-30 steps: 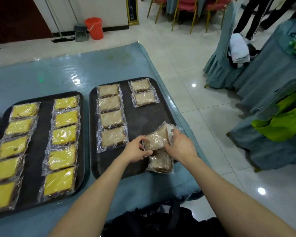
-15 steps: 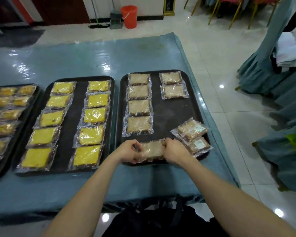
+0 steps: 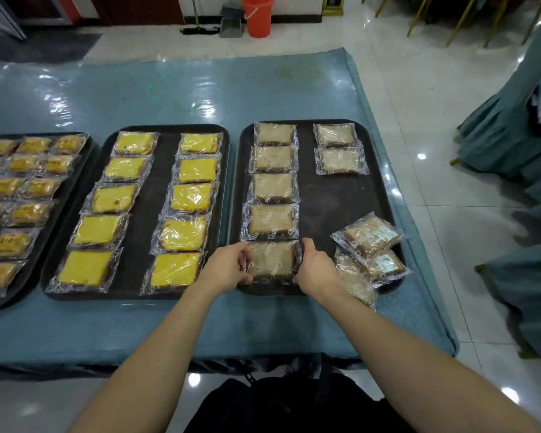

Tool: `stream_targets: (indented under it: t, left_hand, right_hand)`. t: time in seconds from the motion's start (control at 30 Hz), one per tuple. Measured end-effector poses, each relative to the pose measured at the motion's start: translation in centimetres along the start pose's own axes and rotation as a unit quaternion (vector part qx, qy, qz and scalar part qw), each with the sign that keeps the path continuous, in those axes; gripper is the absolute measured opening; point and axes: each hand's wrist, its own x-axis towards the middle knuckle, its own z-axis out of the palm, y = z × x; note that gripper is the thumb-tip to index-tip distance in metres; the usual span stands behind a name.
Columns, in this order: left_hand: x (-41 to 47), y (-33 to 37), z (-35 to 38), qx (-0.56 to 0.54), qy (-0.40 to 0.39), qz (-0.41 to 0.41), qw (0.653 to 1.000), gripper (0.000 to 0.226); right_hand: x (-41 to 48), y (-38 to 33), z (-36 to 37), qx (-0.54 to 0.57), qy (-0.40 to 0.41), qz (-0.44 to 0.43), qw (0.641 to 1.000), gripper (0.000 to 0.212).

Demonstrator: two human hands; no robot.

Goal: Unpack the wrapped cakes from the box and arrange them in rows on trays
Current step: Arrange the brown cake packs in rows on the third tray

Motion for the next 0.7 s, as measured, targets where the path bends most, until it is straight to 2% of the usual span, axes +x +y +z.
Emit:
stream_targets:
  t: [0.1,0.17,0.2,0.27,0.43,0.5,0.6,0.7]
  left_hand:
    - [0.0,-0.1,0.0,0.049,0.017,0.025,0.998,0.057]
    - [-0.1,-0.1,0.2,0.154,0.058,0.061,0.985,0.079]
    - [-0.1,0.0,0.2,0.196,0.072,0.079,0.975,0.090]
    - [-0.1,0.2,0.0,0.247,0.068,0.111,0.960,0.098]
    - [0.3,0.4,-0.9,0.262,0.034,0.119,0.957,0.098]
    - [0.4,0.7,-1.1,0.258,0.033,0.125,0.957,0.095]
    - [1.1,2.5,-1.5,0.233,0.041,0.133,0.962,0.078]
    - [2.5,5.6,-1.3,0.199,0.023,0.149,0.968,0.061]
  right_hand:
    - [-0.4,0.0,-0.3,-0.039,0.024,-0.031,0.998,0.060]
    - [-0.6,0.2,-0.3,-0.051,0.072,-0.102,0.991,0.054]
    - [-0.7,0.2,-0.3,-0.051,0.080,-0.140,0.986,0.058]
    - [-0.6,0.2,-0.2,-0.083,0.046,-0.184,0.978,0.072]
    - [-0.4,0.3,-0.6,-0.130,0.004,-0.165,0.978,0.071]
    - [-0.5,0.4,-1.5,-0.119,0.001,-0.159,0.980,0.063]
    - [-0.7,1.0,-3.6,-0.082,0.076,-0.145,0.983,0.042]
    - [-0.3,3.0,-6.1,-0.099,0.190,-0.098,0.972,0.034]
